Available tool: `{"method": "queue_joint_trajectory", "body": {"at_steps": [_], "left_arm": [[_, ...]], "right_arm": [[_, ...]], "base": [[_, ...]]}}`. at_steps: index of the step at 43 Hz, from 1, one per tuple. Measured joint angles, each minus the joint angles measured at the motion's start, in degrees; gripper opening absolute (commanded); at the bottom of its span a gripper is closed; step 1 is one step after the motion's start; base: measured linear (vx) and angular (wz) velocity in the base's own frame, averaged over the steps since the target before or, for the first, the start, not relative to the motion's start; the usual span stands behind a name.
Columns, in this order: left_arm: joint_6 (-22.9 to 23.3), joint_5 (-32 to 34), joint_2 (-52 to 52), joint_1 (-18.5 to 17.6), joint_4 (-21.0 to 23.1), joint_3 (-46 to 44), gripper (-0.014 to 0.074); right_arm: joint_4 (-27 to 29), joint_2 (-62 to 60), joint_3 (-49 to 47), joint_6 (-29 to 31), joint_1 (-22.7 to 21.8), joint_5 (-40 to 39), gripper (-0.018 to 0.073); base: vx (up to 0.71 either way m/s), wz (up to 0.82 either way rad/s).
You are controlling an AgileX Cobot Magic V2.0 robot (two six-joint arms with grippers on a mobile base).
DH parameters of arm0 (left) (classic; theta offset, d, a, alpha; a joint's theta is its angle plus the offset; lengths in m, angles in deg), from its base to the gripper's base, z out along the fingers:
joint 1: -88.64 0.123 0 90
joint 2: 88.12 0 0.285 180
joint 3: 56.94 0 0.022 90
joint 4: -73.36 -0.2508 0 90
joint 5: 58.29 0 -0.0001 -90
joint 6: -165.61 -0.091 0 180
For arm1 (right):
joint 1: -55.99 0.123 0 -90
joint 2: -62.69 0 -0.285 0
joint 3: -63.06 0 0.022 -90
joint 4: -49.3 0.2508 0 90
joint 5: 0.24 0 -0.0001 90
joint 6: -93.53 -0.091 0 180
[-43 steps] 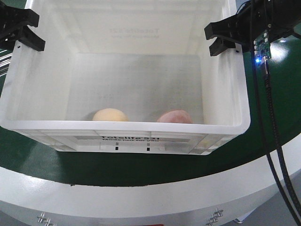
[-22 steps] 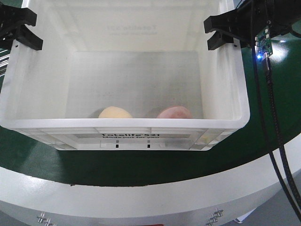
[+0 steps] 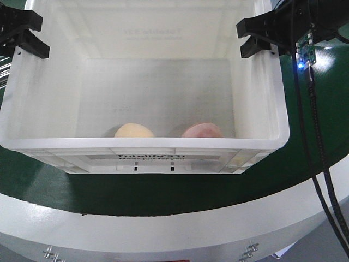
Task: Place moving items into box and shelve
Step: 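Lift the tote with both grippers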
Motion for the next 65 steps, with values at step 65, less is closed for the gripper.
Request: {"method": "queue_joint_trajectory", "body": {"at_steps": [65], "left_arm": [[-1.86, 2.67, 0.11, 0.57, 1.32, 0.0, -0.0003]], "right_arm": [[1.71, 0.0, 0.0, 1.53, -0.5, 0.9, 0.0]], "base": [[0.0, 0.0]]}}
